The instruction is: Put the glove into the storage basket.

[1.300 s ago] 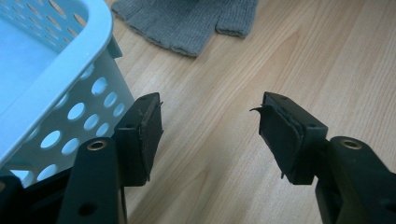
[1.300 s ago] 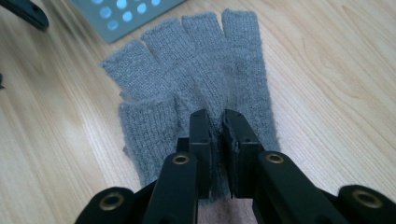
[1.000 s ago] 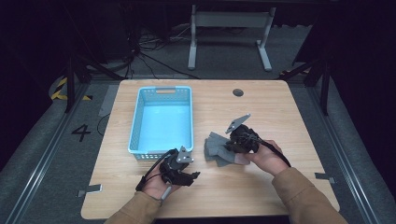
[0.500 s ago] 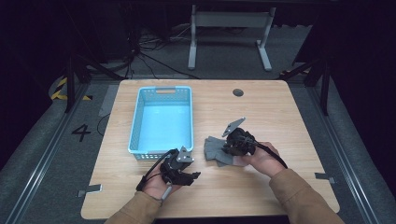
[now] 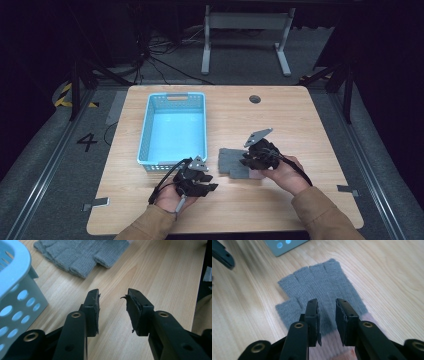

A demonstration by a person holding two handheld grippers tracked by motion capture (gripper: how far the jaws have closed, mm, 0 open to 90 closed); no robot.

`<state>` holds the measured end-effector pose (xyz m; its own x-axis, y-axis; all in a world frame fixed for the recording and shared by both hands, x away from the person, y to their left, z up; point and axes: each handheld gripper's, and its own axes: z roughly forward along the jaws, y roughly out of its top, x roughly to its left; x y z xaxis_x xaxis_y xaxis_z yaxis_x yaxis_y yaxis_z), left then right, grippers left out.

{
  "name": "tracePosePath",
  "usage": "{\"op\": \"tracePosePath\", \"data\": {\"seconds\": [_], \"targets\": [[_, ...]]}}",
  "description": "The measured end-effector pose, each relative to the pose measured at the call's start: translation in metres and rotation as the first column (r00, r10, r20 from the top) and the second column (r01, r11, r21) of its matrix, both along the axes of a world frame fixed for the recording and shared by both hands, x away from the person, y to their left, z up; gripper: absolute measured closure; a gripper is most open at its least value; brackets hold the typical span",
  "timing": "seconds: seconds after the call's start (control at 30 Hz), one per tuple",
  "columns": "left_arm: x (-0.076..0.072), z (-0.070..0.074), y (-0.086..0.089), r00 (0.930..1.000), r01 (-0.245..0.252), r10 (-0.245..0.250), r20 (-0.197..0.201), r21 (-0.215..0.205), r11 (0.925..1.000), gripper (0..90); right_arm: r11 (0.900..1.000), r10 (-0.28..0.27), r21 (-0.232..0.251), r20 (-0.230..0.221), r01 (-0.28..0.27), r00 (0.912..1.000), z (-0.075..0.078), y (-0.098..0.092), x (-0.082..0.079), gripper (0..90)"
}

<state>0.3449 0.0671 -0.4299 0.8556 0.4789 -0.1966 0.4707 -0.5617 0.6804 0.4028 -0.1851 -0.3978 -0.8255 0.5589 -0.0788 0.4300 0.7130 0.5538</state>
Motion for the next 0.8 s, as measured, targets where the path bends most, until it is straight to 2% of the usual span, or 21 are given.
{"op": "tracePosePath", "data": {"seconds": [0.17,0.4,0.5,0.57,0.63,0.73,0.8], "targets": [[0.0,-0.001,-0.007,0.9995,-0.031,0.031,0.012,0.012,0.9994,65.8,0.996,-0.064,0.058,0.025,0.062,0.9977,0.006,-0.024,-0.015,70.3],[0.005,-0.004,-0.017,0.9952,-0.097,0.096,0.016,0.031,0.9948,66.0,0.982,-0.143,0.125,0.003,0.142,0.9897,0.008,-0.055,-0.037,65.4],[0.007,-0.005,-0.021,0.9915,-0.129,0.129,0.019,0.04,0.9908,64.8,0.978,-0.161,0.135,0.003,0.159,0.9869,0.006,-0.063,-0.044,63.5],[0.007,-0.005,-0.022,0.9891,-0.143,0.142,0.04,0.046,0.9886,64.1,0.974,-0.178,0.139,-0.015,0.178,0.984,0.004,-0.067,-0.048,62.5],[0.007,-0.007,-0.024,0.9876,-0.143,0.138,0.074,0.062,0.9878,63.8,0.973,-0.187,0.134,-0.028,0.189,0.982,0.0,-0.07,-0.05,61.4],[0.006,-0.01,-0.027,0.9865,-0.142,0.132,0.097,0.098,0.9851,62.1,0.973,-0.189,0.125,-0.04,0.193,0.9811,-0.006,-0.072,-0.052,60.1],[0.006,-0.012,-0.03,0.9854,-0.147,0.136,0.103,0.106,0.9834,62.0,0.972,-0.195,0.122,-0.055,0.201,0.9792,-0.009,-0.073,-0.053,59.5]]}}
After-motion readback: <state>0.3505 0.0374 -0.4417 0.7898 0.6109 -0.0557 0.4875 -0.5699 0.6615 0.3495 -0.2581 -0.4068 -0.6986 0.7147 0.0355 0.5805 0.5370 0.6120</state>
